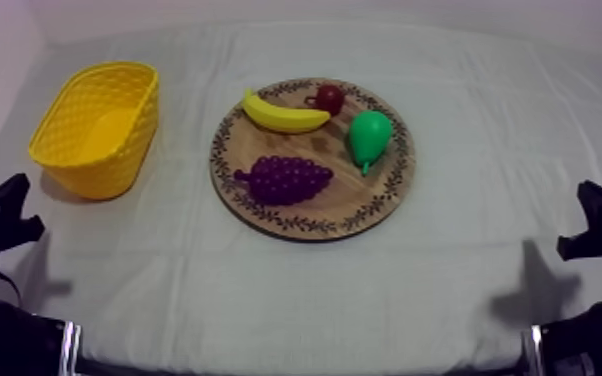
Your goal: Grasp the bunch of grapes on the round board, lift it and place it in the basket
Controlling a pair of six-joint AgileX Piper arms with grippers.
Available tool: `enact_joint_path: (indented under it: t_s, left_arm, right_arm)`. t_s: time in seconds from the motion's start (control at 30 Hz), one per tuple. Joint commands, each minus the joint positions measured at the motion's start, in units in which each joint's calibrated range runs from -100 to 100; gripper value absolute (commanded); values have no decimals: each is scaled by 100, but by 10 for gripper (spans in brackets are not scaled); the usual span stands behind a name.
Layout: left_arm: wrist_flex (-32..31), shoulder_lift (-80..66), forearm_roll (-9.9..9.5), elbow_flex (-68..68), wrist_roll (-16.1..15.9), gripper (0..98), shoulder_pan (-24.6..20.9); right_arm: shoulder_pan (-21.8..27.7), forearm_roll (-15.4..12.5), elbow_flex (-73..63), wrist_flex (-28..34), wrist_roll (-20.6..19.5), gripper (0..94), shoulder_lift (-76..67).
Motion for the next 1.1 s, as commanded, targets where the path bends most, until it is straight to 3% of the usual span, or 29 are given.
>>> enact_joint_path:
  t_s: [0.0, 0.73, 1.07]
  left_arm:
    - [1, 0, -1, 3, -45, 0, 3]
    - [1, 8, 18, -39, -104, 0, 58]
    - [4, 952, -9, -1068, -99, 0, 388]
  right_arm:
    - [0, -1, -1, -3, 0, 3, 2]
    - [0, -1, -1, -3, 1, 3, 2]
    - [0, -1, -1, -3, 1, 3, 2]
